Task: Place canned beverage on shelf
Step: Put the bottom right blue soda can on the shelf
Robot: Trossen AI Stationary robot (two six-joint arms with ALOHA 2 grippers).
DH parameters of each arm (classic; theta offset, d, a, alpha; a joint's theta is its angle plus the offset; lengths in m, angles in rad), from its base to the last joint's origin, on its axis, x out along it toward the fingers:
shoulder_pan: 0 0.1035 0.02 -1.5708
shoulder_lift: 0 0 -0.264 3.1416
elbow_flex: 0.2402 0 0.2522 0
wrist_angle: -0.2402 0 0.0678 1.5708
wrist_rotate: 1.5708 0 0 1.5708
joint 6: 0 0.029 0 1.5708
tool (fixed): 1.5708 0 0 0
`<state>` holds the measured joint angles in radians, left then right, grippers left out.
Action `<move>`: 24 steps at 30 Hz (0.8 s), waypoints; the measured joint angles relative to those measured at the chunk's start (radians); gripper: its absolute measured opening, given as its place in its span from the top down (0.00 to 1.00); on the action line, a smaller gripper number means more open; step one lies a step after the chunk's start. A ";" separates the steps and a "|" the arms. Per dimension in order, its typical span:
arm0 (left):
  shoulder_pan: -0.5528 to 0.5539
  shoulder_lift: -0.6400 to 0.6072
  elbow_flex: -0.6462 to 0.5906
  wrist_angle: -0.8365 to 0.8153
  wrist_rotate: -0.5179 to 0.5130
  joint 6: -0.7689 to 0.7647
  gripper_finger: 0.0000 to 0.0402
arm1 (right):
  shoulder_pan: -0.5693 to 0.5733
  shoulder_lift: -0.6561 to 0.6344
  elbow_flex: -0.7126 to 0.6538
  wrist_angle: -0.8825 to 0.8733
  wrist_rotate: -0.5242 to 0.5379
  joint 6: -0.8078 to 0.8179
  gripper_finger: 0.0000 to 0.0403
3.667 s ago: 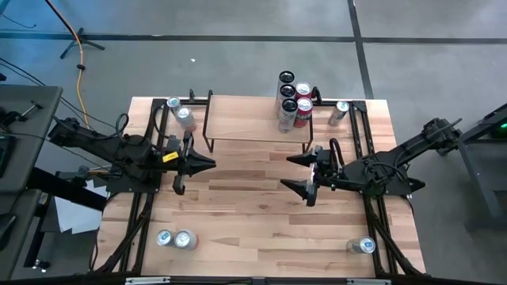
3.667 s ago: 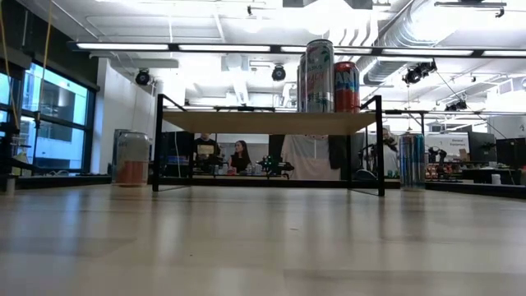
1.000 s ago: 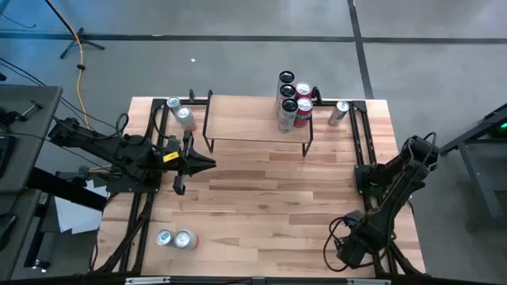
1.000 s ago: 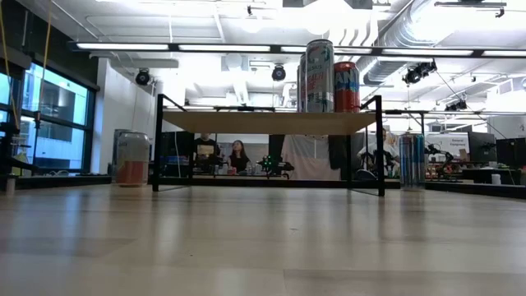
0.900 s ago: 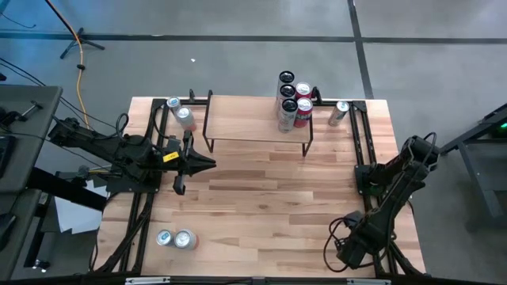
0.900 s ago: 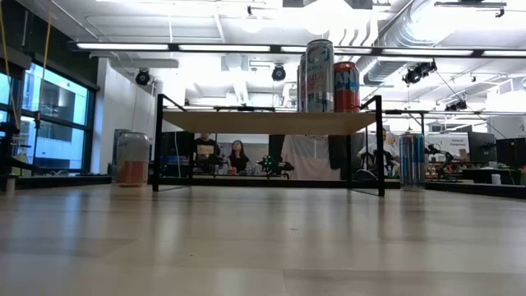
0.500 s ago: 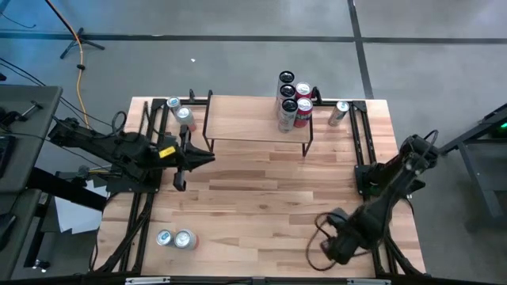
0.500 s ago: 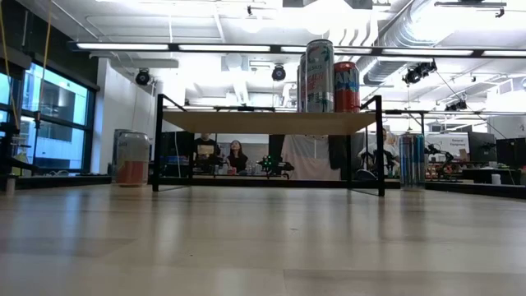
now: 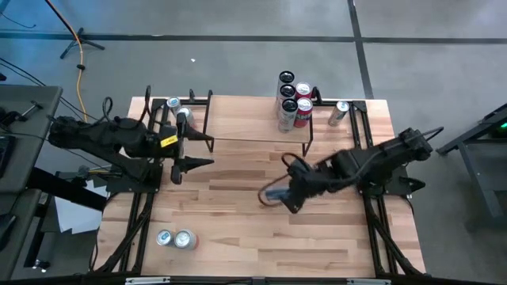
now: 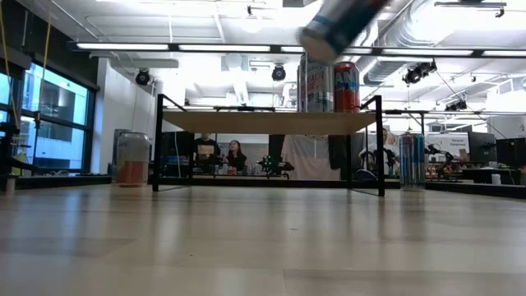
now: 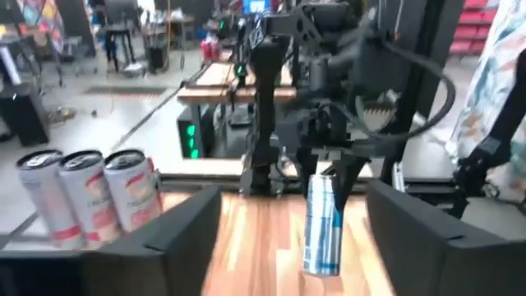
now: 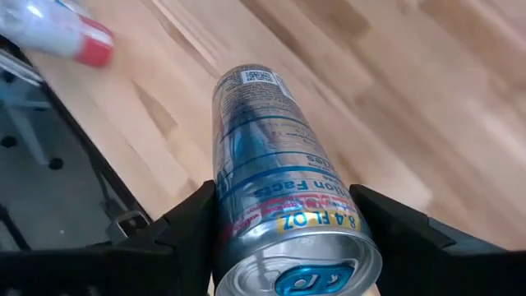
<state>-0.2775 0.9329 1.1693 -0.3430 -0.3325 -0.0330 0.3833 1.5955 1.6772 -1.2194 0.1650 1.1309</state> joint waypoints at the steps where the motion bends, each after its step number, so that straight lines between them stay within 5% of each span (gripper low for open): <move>1: 0.006 0.015 0.035 -0.052 0.000 -0.006 0.29 | -0.019 0.000 0.004 0.015 -0.004 -0.037 0.42; 9: 0.057 0.163 0.247 -0.390 0.088 -0.116 0.12 | -0.098 0.000 0.006 0.101 -0.027 -0.200 0.42; 17: 0.075 0.344 0.251 -0.398 0.296 -0.131 0.11 | -0.102 0.002 0.006 0.285 -0.026 -0.348 0.42; 24: 0.085 0.504 0.251 -0.387 0.323 -0.110 0.11 | -0.095 0.003 0.006 0.351 0.022 -0.410 0.42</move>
<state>-0.1929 1.4371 1.4200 -0.7305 -0.0091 -0.1430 0.2886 1.5982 1.6833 -0.8686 0.1873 0.7212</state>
